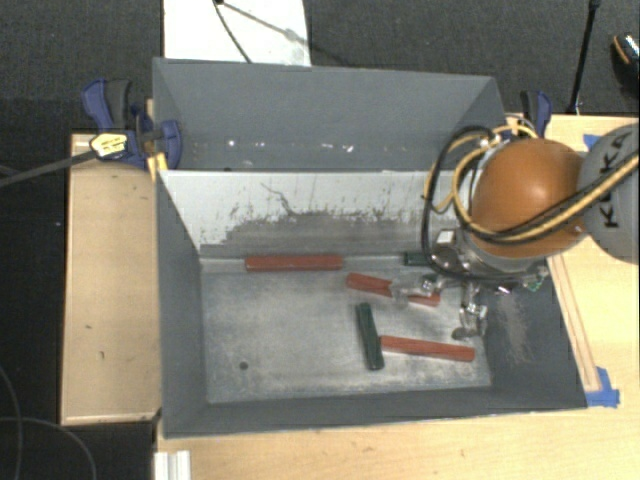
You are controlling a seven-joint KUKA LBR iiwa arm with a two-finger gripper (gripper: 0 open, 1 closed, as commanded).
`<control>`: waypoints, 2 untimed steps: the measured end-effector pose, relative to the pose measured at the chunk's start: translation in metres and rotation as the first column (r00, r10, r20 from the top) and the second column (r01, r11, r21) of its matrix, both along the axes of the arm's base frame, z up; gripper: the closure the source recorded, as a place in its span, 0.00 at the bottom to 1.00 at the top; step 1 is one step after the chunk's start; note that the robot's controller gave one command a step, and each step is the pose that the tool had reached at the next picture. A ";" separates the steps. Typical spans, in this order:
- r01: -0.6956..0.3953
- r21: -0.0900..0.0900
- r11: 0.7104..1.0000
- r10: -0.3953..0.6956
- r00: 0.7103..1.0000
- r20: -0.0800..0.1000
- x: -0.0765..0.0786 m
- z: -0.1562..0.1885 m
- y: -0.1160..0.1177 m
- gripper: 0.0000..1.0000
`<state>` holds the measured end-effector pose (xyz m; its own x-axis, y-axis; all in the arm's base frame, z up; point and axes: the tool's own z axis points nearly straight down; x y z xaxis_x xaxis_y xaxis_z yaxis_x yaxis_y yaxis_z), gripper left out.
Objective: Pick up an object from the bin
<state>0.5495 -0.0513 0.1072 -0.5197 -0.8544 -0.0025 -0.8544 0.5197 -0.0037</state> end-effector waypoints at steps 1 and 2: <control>0.042 0.001 0.999 -0.042 0.999 -0.011 -0.060 -0.039 0.016 0.00; 0.133 -0.002 0.991 -0.133 0.991 0.000 -0.017 -0.035 -0.051 0.00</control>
Offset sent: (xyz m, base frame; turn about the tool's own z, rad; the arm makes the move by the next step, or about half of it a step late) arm -0.0568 0.0144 -0.0366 0.0427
